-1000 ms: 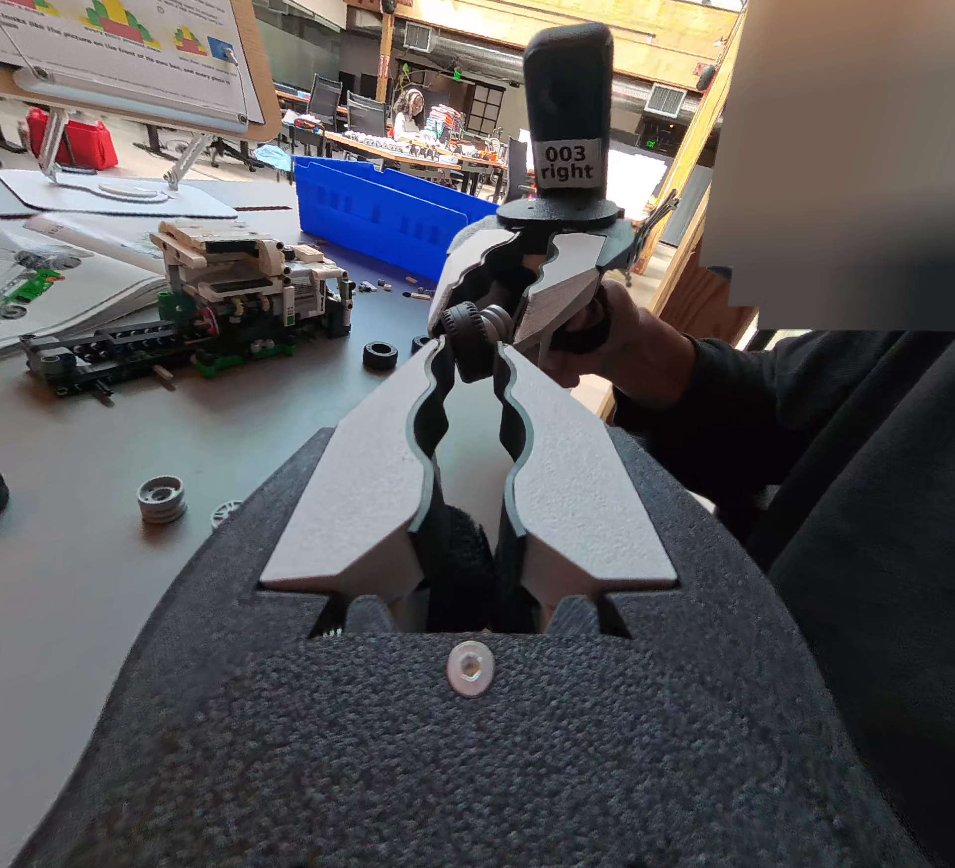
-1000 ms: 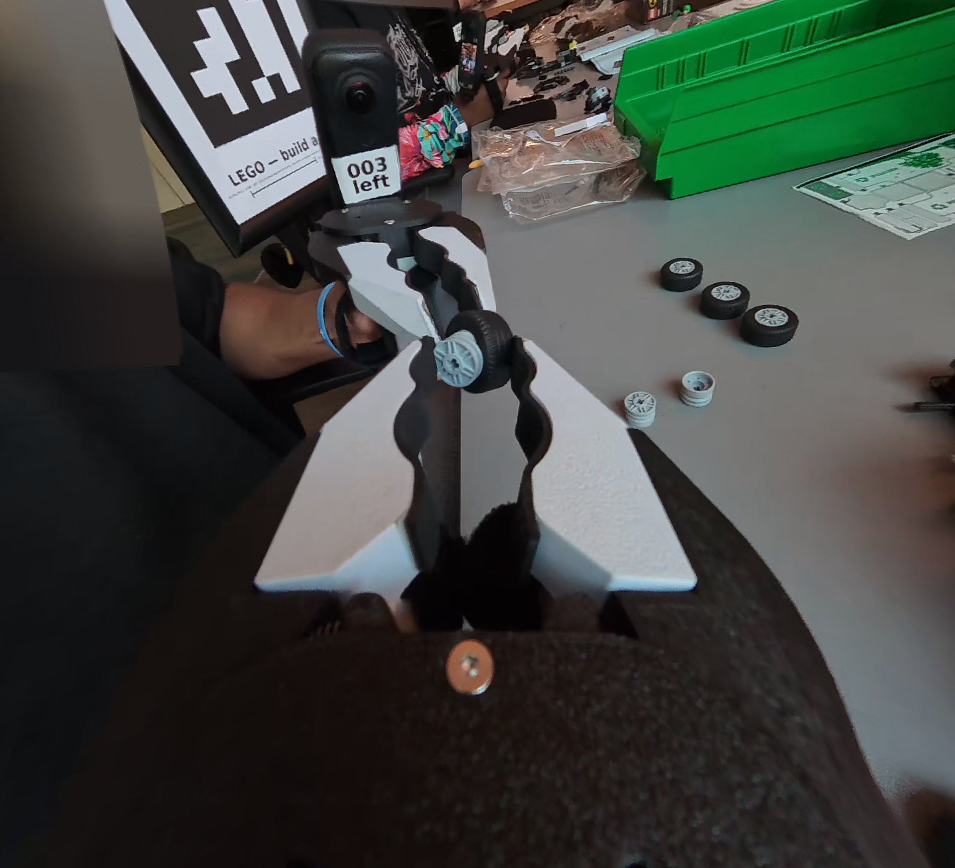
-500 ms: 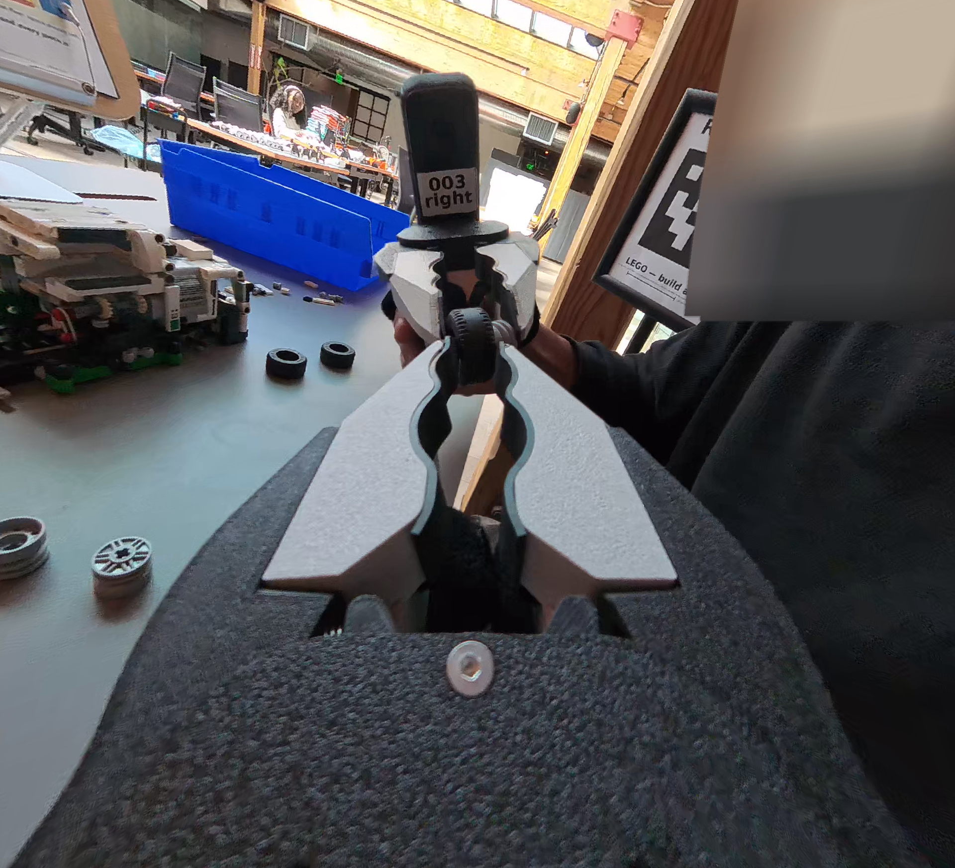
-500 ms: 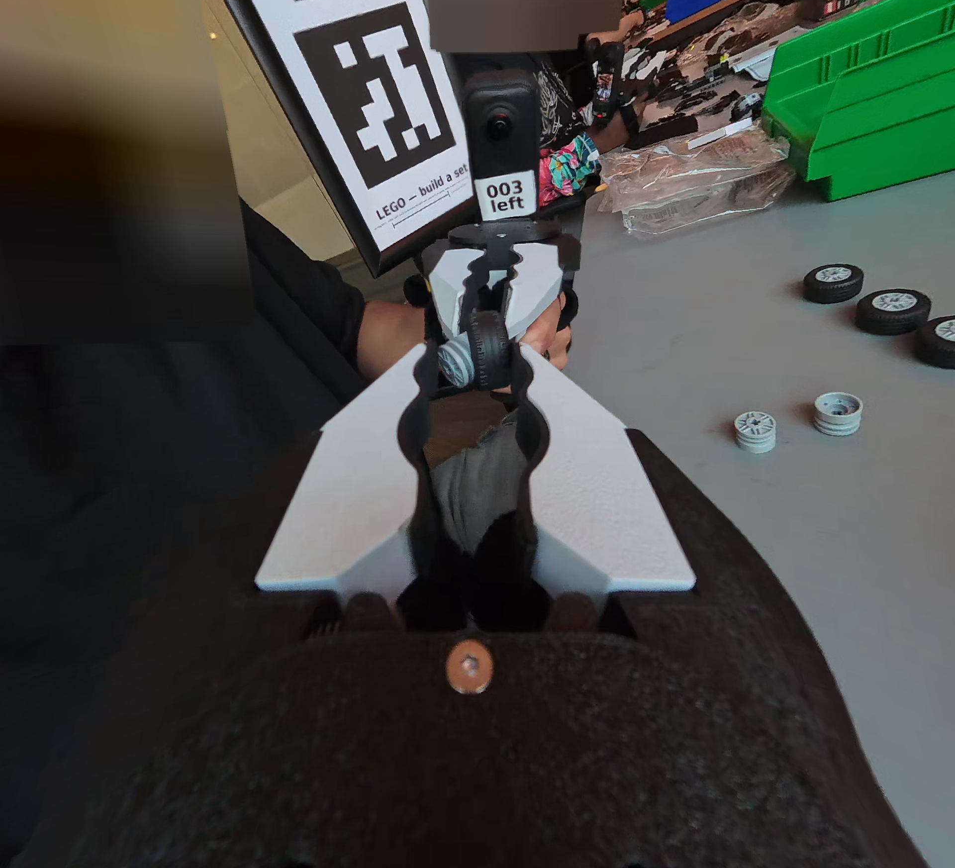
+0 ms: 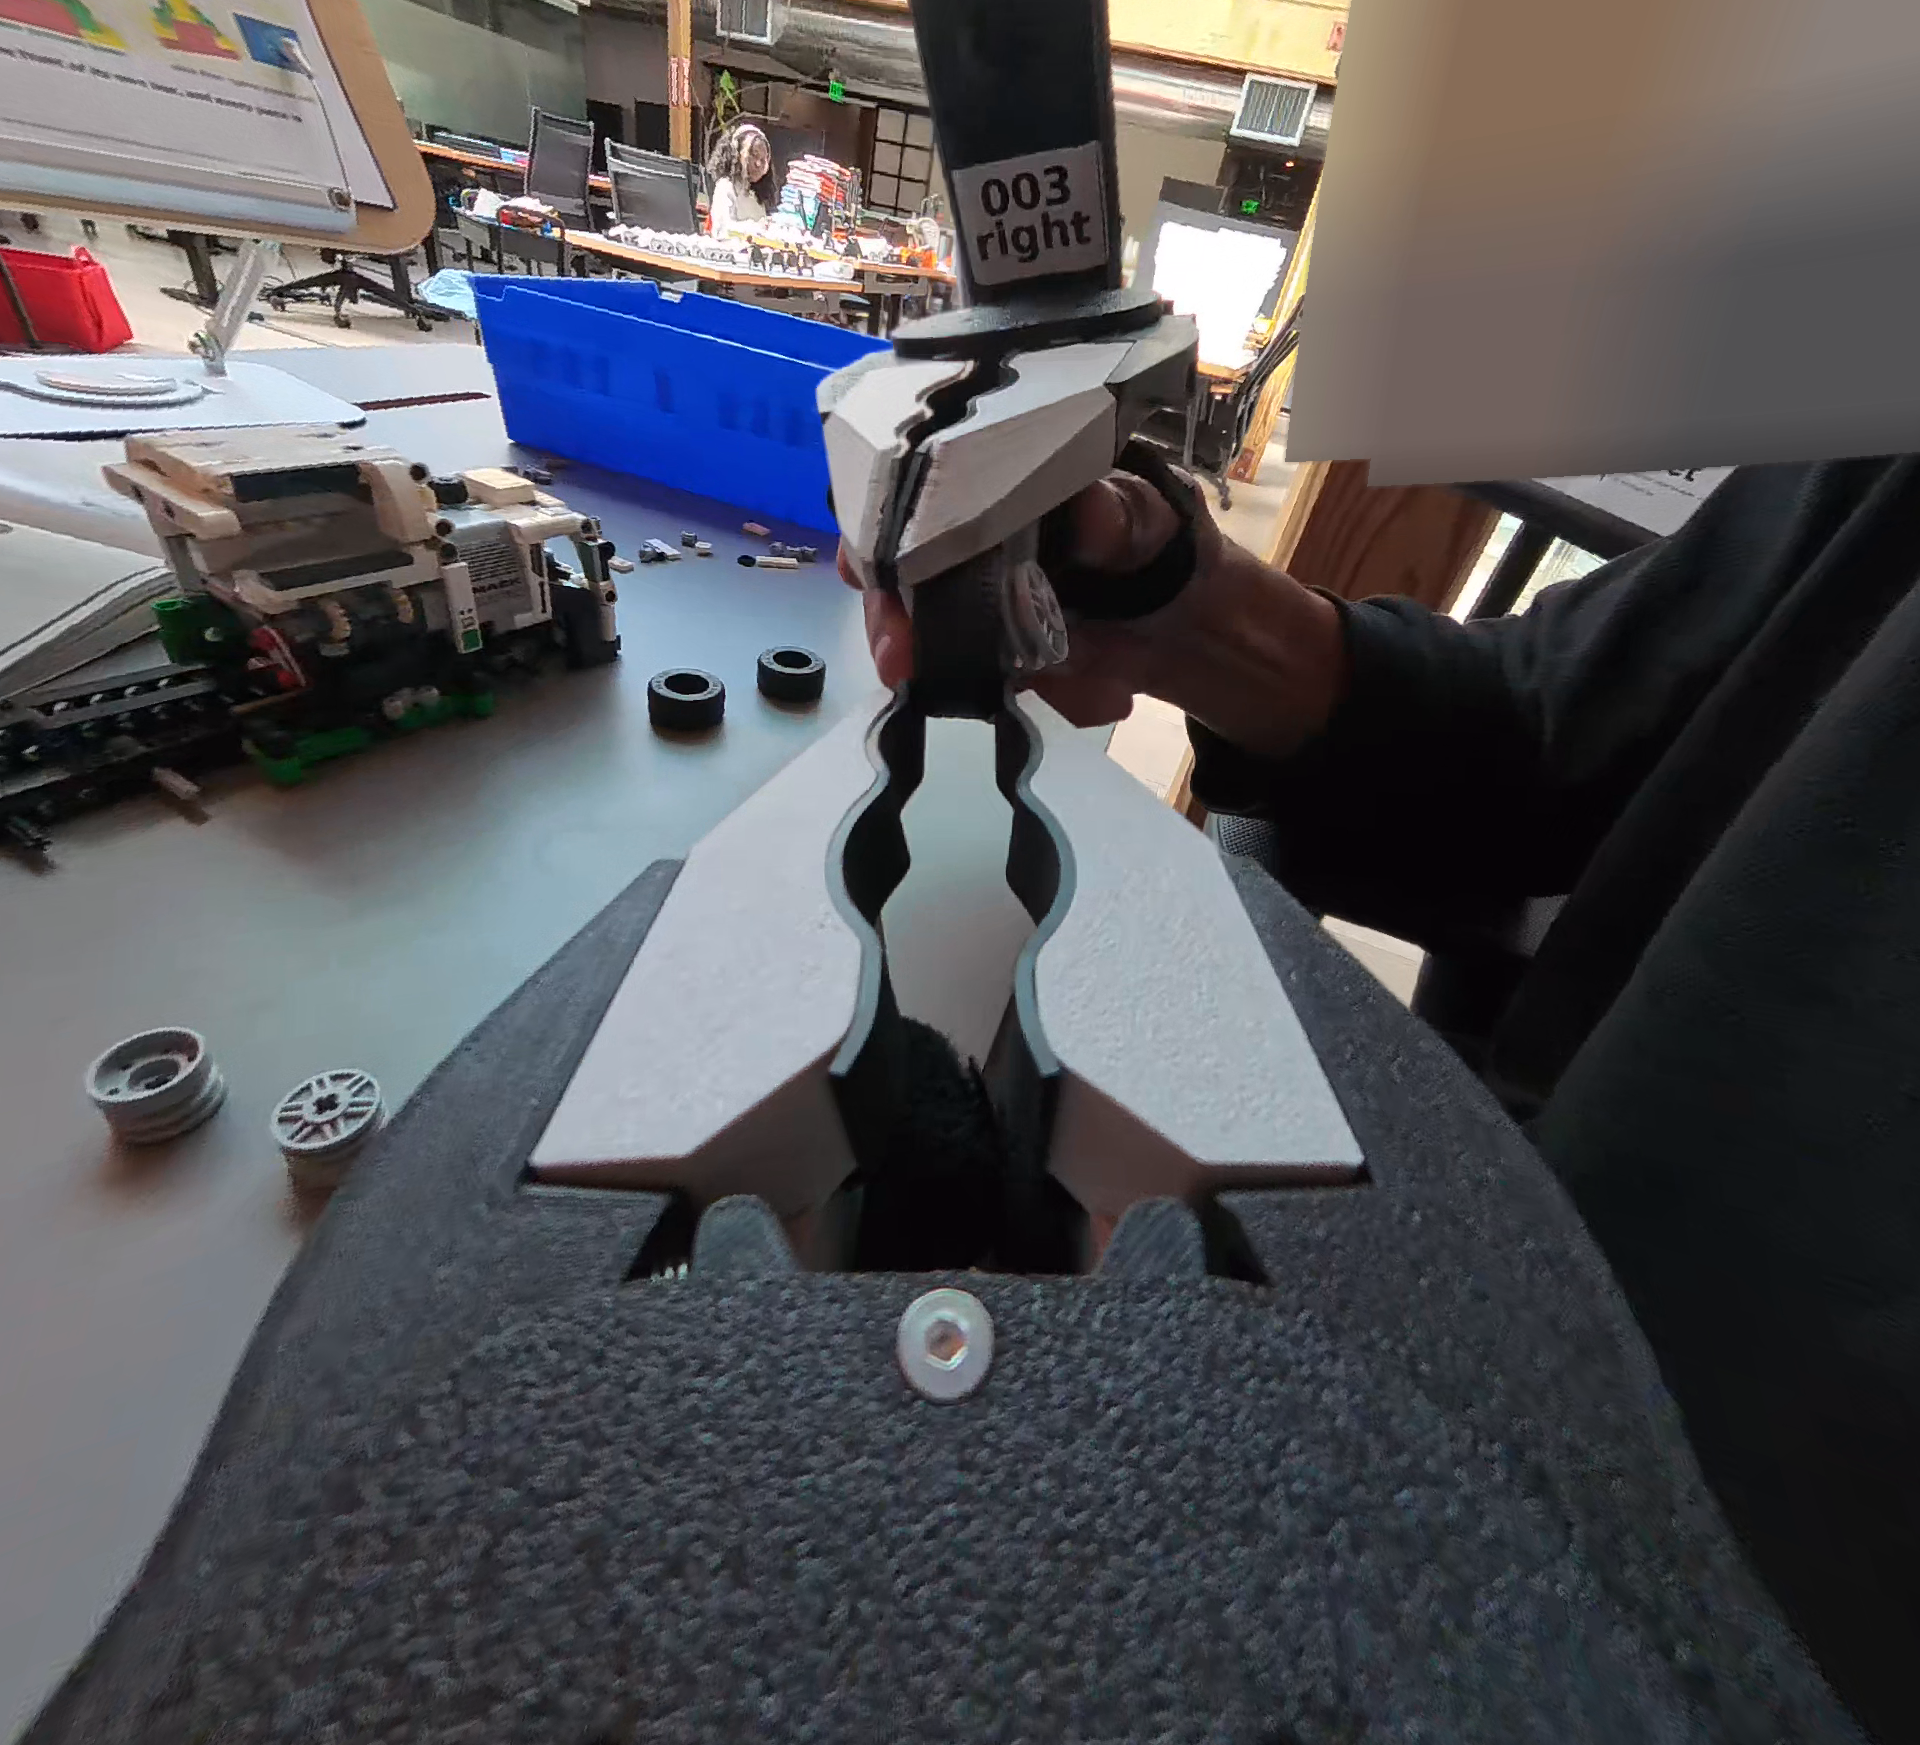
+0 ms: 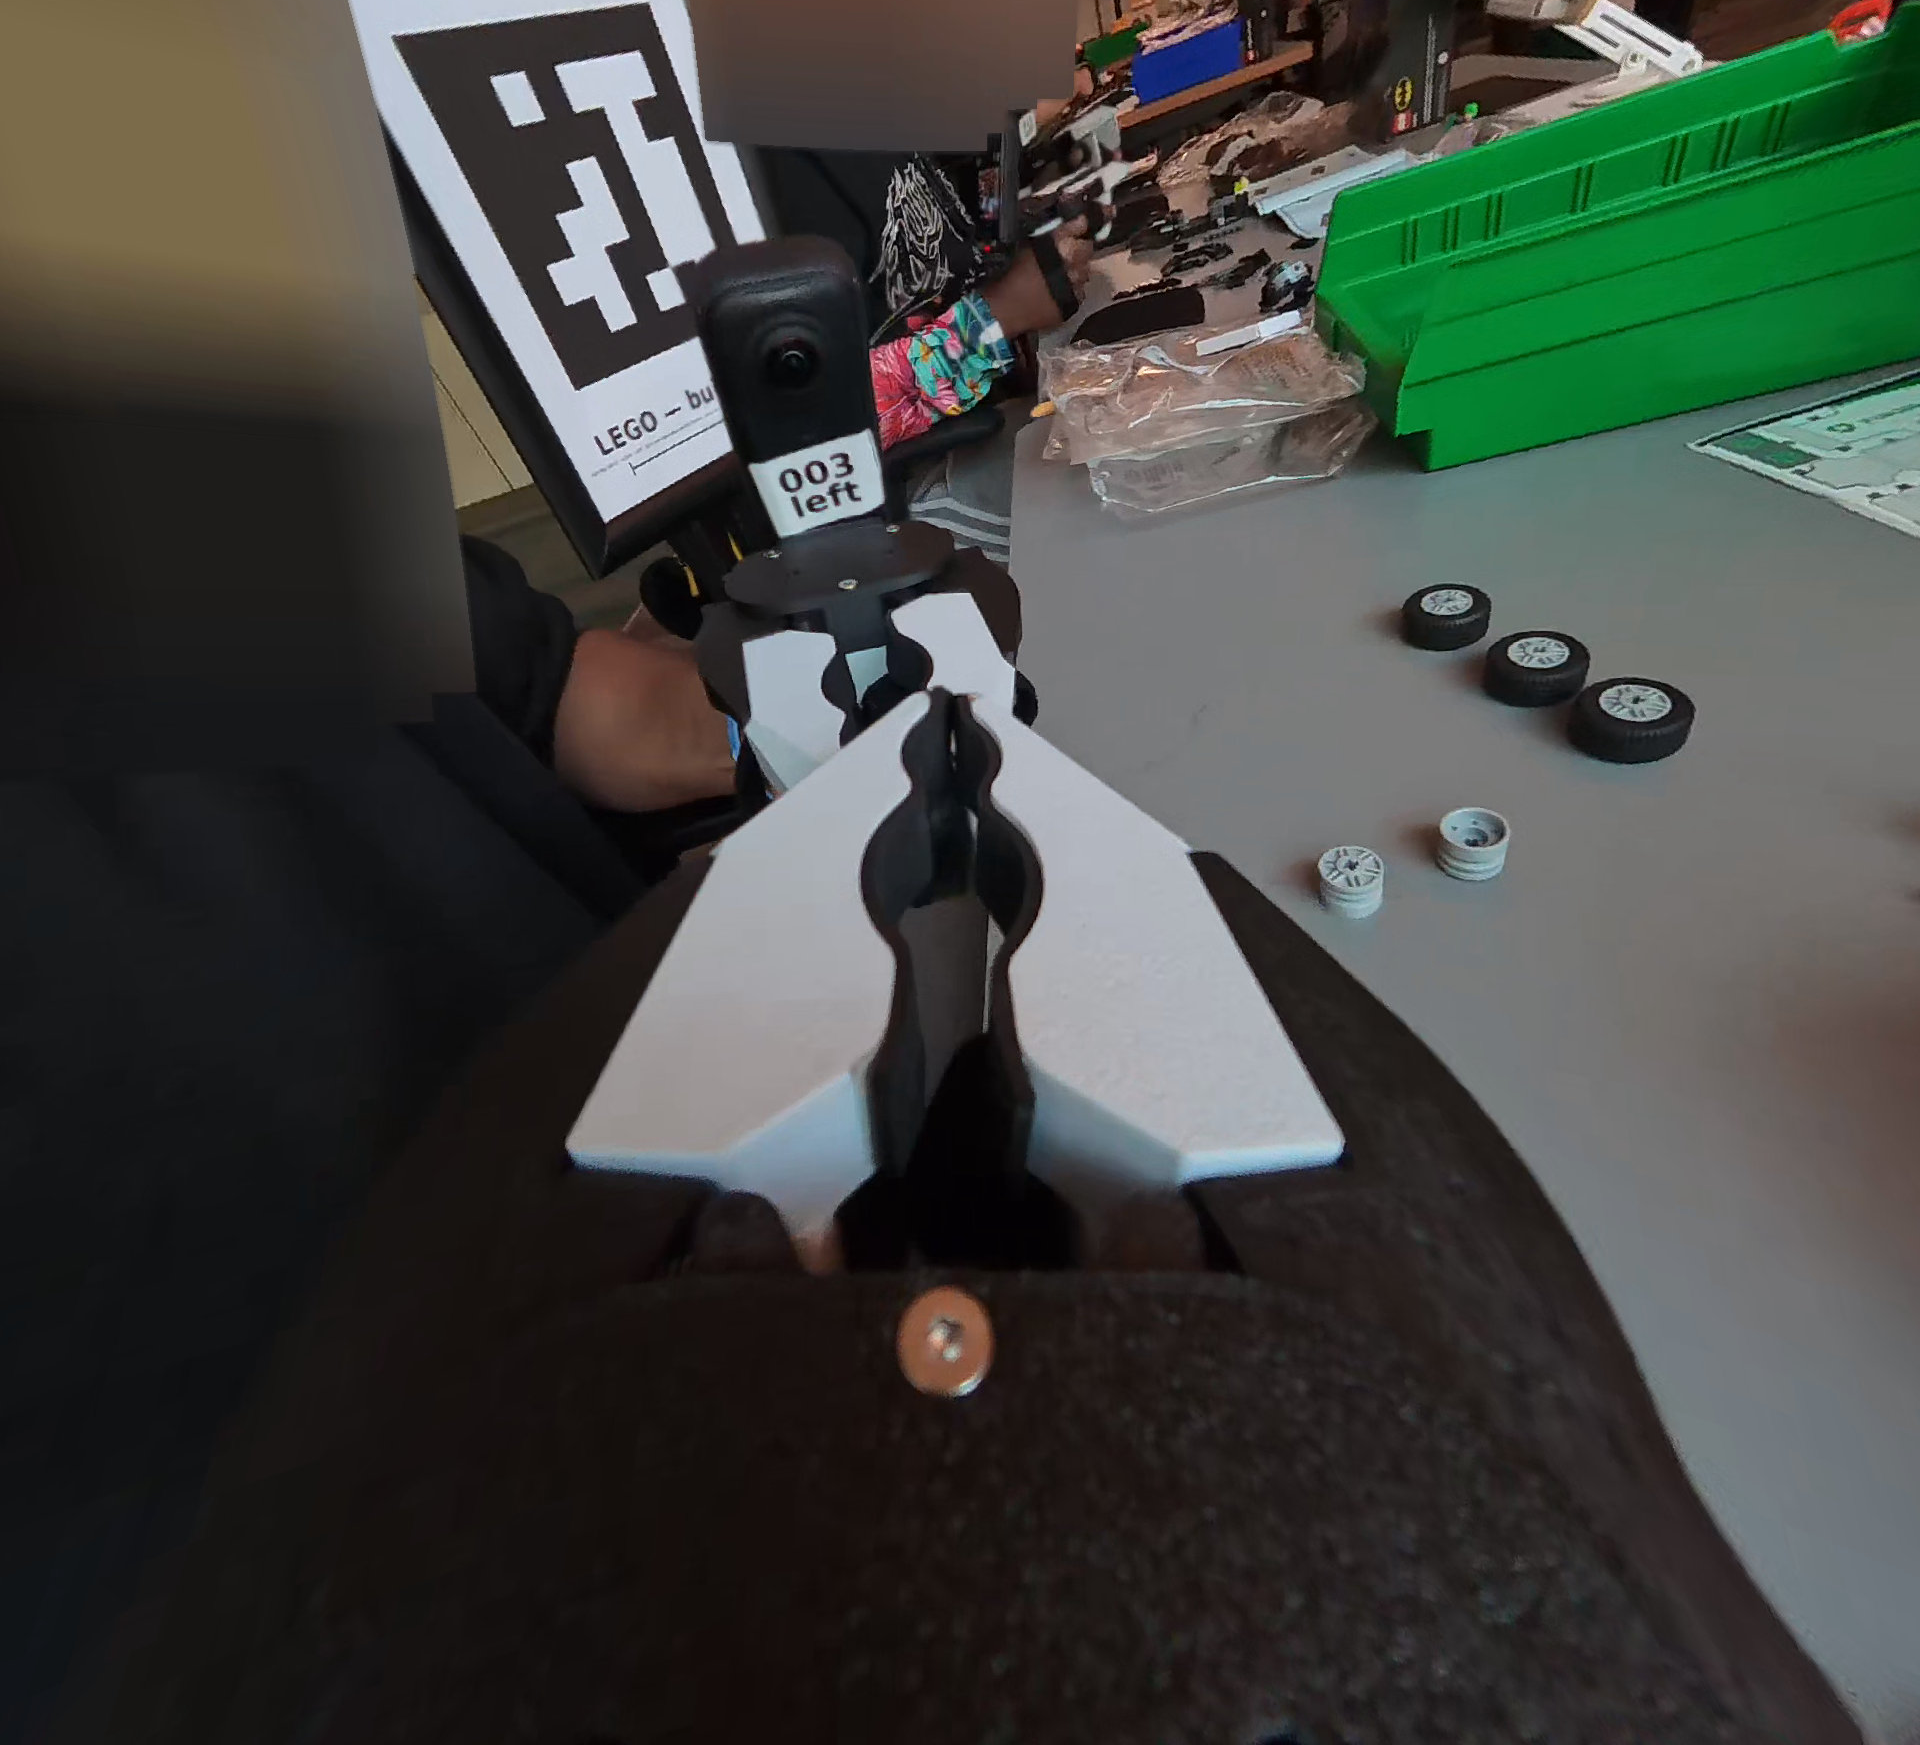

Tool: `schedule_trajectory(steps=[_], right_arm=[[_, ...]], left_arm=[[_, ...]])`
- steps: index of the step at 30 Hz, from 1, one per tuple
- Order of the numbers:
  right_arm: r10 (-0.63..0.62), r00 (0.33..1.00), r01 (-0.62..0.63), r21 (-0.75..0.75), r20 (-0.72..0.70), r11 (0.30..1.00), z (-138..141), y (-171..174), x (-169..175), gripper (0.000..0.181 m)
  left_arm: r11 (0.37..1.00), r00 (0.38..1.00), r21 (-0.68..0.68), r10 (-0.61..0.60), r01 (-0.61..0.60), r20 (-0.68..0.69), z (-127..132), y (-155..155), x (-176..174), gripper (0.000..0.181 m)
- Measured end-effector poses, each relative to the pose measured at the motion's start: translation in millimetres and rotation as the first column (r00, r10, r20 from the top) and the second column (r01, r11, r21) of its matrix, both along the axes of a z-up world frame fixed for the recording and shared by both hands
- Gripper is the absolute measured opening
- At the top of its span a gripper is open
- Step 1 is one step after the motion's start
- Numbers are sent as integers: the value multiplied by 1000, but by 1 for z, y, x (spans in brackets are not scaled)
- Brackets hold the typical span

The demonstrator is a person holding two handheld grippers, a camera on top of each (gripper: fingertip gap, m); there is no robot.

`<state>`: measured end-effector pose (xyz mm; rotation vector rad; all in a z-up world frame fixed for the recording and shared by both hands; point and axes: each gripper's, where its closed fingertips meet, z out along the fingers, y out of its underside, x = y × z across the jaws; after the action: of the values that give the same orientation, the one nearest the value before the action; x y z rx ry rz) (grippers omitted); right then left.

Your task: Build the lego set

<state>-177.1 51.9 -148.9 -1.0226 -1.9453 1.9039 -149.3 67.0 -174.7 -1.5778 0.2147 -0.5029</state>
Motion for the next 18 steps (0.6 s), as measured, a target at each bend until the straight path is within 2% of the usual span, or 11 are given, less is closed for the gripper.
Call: schedule_trajectory(steps=[2,4,6,11,12,18], right_arm=[[-19,1000,20,-48,12,999,1,5,-5,12],[36,999,-31,-155,29,987,11,12,-1,32],[75,995,-64,-155,68,986,4,15,5,41],[110,987,-99,-98,115,990,-20,-5,2,39],[107,988,-96,-97,112,991,-20,-5,0,34],[107,989,-95,-122,102,988,-21,-3,0,28]], left_arm=[[1000,999,-15,16,-15,33,-2,1,-5,12],[998,998,-40,48,-47,42,-7,3,-15,12],[997,997,-36,63,-61,46,-6,1,-22,12],[999,995,-17,35,-34,90,-1,0,-18,12],[999,995,-14,35,-34,95,0,-1,-18,12],[999,994,-18,33,-32,105,0,-2,-17,11]])
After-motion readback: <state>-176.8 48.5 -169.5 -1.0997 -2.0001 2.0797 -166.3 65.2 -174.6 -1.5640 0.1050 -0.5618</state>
